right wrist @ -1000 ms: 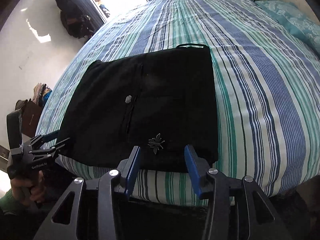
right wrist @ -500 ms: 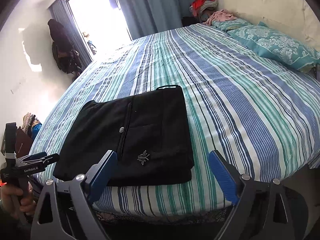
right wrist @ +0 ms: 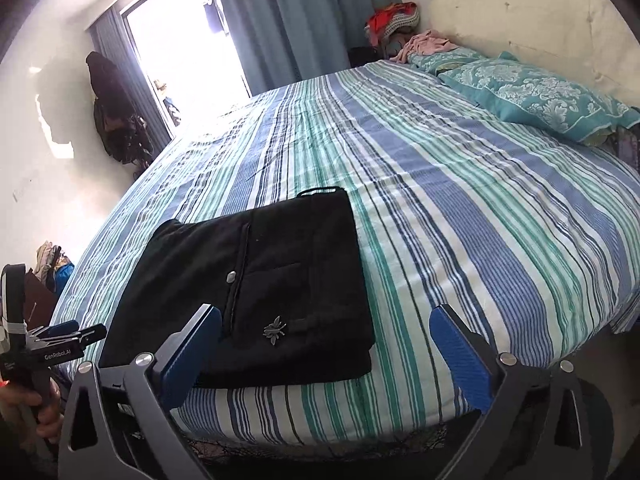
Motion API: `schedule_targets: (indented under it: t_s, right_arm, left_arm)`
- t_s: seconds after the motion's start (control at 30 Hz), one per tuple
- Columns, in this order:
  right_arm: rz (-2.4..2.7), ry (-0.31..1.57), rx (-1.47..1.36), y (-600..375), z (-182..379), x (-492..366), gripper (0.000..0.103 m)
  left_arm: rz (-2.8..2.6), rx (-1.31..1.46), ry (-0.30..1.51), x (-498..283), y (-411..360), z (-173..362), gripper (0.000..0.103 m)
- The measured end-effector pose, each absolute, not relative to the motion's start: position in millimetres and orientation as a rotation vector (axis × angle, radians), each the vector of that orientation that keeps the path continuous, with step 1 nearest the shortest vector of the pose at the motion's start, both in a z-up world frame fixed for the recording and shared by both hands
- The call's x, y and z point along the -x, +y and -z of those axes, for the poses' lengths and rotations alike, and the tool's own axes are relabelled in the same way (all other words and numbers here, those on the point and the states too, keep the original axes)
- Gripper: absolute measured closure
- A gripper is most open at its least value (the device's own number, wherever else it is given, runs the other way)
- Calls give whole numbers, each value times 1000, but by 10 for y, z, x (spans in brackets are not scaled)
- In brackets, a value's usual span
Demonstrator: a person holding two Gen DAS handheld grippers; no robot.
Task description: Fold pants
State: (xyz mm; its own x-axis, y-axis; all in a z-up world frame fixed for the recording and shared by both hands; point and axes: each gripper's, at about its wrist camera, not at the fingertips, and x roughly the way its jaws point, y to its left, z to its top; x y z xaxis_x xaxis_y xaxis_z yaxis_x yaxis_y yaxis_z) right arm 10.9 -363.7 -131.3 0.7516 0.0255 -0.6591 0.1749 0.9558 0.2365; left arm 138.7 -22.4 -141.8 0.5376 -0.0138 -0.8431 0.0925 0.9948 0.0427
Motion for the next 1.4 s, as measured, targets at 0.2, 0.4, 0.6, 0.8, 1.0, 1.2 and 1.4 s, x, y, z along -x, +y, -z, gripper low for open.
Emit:
schedule_targets:
  t_s: [0.2, 0.4, 0.6, 0.8, 1.0, 1.2, 1.4]
  right_arm:
    - [56, 676, -371, -3786, 1283, -67, 0]
    - [-116, 856, -563, -4141, 1473, -417, 0]
    - [-352, 1086, -745, -4495, 1813, -1006, 1]
    - [-409, 1206, -741, -4380, 2206, -1387, 14]
    - [-555, 1223, -803, -4135, 2441, -1520, 17]
    - [-586, 1165, -689, -3825, 2129, -1534, 52]
    - [-668, 1035, -653, -3640, 1572, -1946, 62]
  left_arm:
    - [72, -45, 1023, -1416, -105, 1480, 9]
    - [154, 42, 1070, -1528, 60, 1482, 9]
    - [340, 138, 1197, -1847, -43, 1688, 9]
    - [395, 242, 1259, -2127, -99, 1866, 9]
    - [500, 344, 1300, -2265, -389, 1988, 50]
    - [533, 338, 1216, -2263, -446, 1503, 83]
    - [520, 346, 1079, -2784, -137, 926, 83]
